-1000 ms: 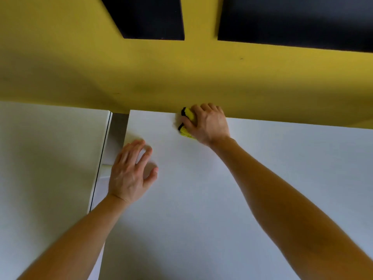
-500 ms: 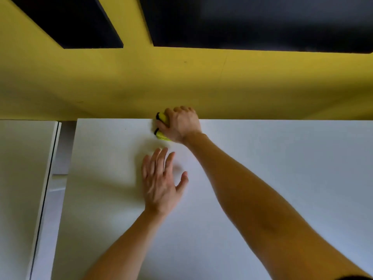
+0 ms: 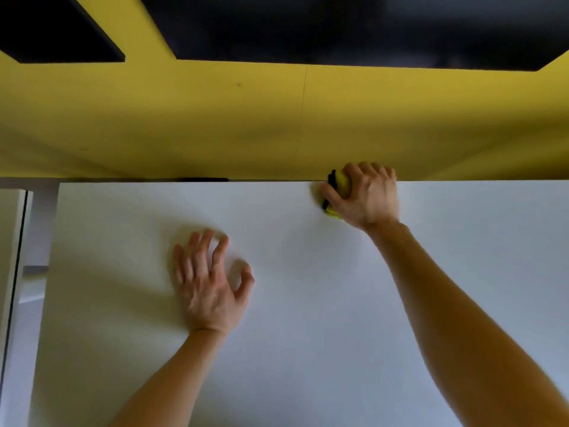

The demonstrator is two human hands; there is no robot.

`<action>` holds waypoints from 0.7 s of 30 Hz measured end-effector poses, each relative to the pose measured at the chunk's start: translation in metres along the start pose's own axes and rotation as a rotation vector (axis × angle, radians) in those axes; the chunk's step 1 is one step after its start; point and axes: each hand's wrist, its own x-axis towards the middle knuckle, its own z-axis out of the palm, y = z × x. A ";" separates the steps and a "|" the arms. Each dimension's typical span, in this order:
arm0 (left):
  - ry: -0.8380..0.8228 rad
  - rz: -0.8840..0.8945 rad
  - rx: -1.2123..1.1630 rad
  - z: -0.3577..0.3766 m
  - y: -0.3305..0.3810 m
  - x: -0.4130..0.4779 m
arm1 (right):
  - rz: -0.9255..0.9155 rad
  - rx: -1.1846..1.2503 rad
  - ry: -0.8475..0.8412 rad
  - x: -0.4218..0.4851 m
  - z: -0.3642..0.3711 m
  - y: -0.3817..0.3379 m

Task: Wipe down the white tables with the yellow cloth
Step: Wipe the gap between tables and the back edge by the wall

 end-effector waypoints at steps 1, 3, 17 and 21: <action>0.006 0.003 -0.007 0.000 0.000 0.001 | -0.034 0.008 -0.004 0.005 0.008 -0.032; 0.010 0.007 -0.005 0.002 0.001 0.004 | -0.090 0.054 -0.009 0.013 0.026 -0.107; 0.050 0.006 -0.028 0.000 0.003 0.007 | 0.011 0.109 0.116 0.001 -0.011 0.090; 0.048 0.015 -0.038 0.000 0.001 0.007 | 0.075 0.039 0.108 0.002 0.008 0.018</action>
